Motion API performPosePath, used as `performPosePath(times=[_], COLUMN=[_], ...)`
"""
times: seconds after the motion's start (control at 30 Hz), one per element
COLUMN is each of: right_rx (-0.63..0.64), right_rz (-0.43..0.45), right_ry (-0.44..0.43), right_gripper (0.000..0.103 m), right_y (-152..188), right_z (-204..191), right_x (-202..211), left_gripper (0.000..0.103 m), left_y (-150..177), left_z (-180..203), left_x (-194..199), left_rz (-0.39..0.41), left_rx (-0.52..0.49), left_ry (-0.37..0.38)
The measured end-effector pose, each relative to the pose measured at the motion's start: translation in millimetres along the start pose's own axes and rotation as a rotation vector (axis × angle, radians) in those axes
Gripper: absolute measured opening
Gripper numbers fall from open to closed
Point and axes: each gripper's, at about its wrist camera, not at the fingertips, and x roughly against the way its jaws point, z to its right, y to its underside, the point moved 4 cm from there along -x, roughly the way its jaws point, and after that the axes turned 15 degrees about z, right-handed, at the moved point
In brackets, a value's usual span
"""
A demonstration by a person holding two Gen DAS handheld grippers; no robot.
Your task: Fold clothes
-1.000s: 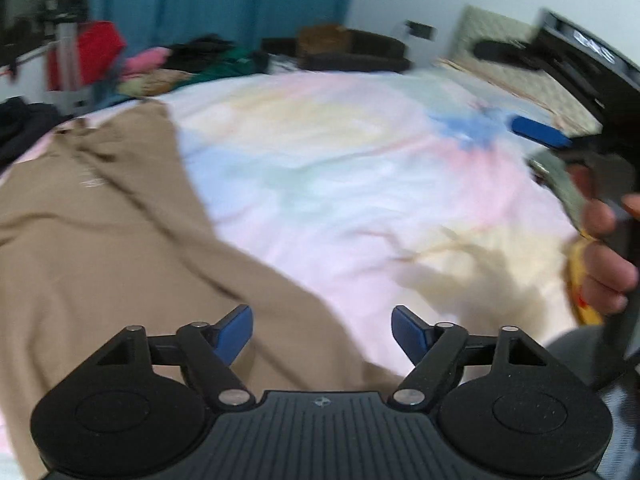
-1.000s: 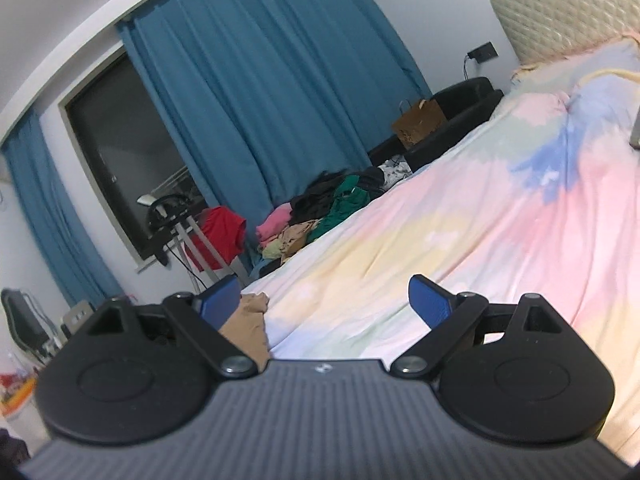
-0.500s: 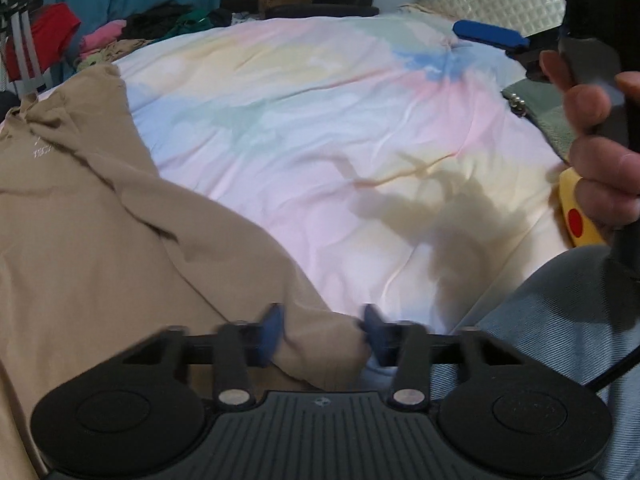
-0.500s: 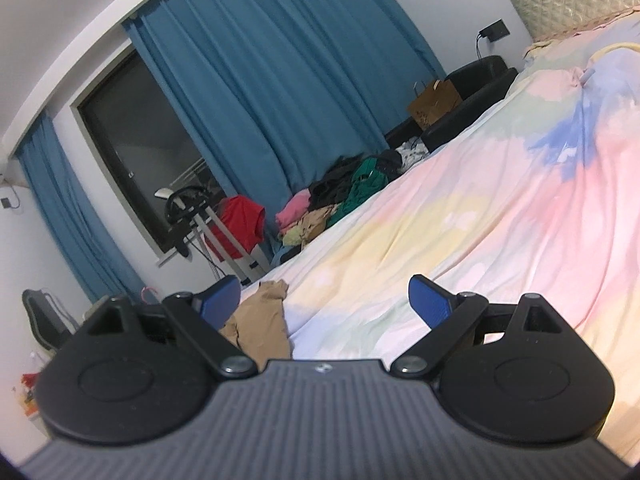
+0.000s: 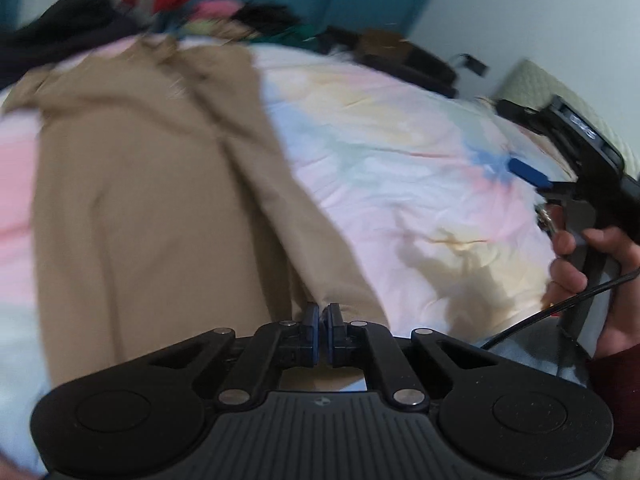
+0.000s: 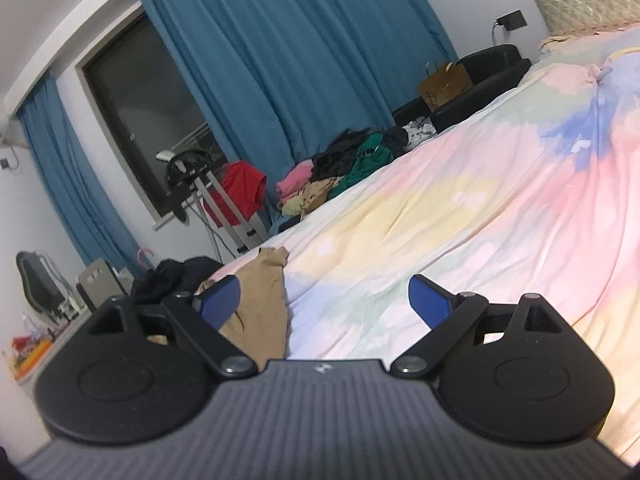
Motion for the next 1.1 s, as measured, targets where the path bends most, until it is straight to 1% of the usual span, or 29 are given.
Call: performPosePath(times=[0.13, 0.23, 0.3, 0.33, 0.37, 0.43, 0.5, 0.53, 0.6, 0.63, 0.7, 0.73, 0.77, 0.8, 0.83, 0.9, 0.93, 0.97, 1.07, 1.1], right_rx=[0.049, 0.087, 0.113, 0.123, 0.13, 0.136, 0.14, 0.142, 0.145, 0.147, 0.145, 0.143, 0.141, 0.139, 0.138, 0.137, 0.139, 0.141, 0.15, 0.154], right_rz=[-0.027, -0.048, -0.055, -0.058, -0.061, -0.07, -0.086, -0.095, -0.105, -0.109, -0.113, -0.115, -0.116, -0.117, -0.119, -0.121, -0.123, -0.125, -0.13, -0.132], right_ry=[-0.009, -0.018, -0.026, -0.03, -0.035, -0.043, -0.049, -0.053, -0.057, -0.059, -0.06, -0.06, -0.06, -0.061, -0.063, -0.067, -0.07, -0.074, -0.085, -0.09], right_gripper=[0.092, 0.092, 0.092, 0.092, 0.092, 0.092, 0.092, 0.092, 0.092, 0.092, 0.092, 0.092, 0.092, 0.092, 0.092, 0.092, 0.092, 0.092, 0.092, 0.092], right_y=[5.3, 10.4, 12.6, 13.0, 13.6, 15.9, 19.8, 21.9, 24.0, 24.8, 25.4, 25.5, 25.6, 25.8, 25.8, 25.7, 26.1, 26.6, 29.0, 30.0], right_z=[-9.4, -18.2, -23.9, -26.2, -28.2, -30.7, -33.4, -34.8, -36.7, -37.4, -37.1, -36.6, -36.3, -36.1, -36.2, -36.5, -37.1, -37.7, -40.6, -42.0], right_x=[-3.1, -4.2, -3.9, -3.8, -3.9, -4.8, -6.7, -7.8, -8.8, -9.1, -8.9, -8.7, -8.7, -8.8, -8.9, -9.2, -9.0, -8.7, -7.9, -7.6], left_gripper=[0.004, 0.005, 0.013, 0.021, 0.032, 0.042, 0.045, 0.049, 0.05, 0.049, 0.047, 0.042, 0.024, 0.013, 0.003, 0.003, 0.003, 0.002, 0.003, 0.003], left_y=[12.7, 18.0, 18.0, 17.6, 16.6, 13.6, 8.5, 7.1, 6.1, 6.6, 11.1, 13.1, 14.6, 15.6, 15.4, 13.9, 14.5, 17.9, 31.0, 31.0], left_z=[-22.0, -30.1, -33.2, -34.7, -36.6, -40.9, -43.9, -44.8, -49.2, -52.0, -57.9, -59.1, -58.5, -56.5, -52.6, -43.9, -40.3, -39.4, -41.6, -40.8], left_x=[-3.4, -6.4, -3.8, -2.1, -0.1, 3.6, 3.2, -0.2, -10.4, -15.7, -27.2, -31.2, -32.9, -33.7, -32.4, -24.1, -20.3, -19.4, -23.2, -23.8], left_rz=[-0.061, -0.1, -0.098, -0.094, -0.087, -0.053, -0.023, -0.019, -0.022, -0.031, -0.077, -0.094, -0.1, -0.105, -0.101, -0.061, -0.044, -0.041, -0.066, -0.059], left_rx=[-0.004, 0.034, 0.055, 0.065, 0.083, 0.134, 0.172, 0.185, 0.222, 0.245, 0.31, 0.333, 0.342, 0.337, 0.306, 0.203, 0.151, 0.122, 0.115, 0.105], left_ry=[-0.081, -0.068, -0.052, -0.044, -0.031, 0.005, 0.038, 0.044, 0.041, 0.042, 0.075, 0.093, 0.108, 0.121, 0.126, 0.093, 0.06, 0.025, -0.032, -0.039])
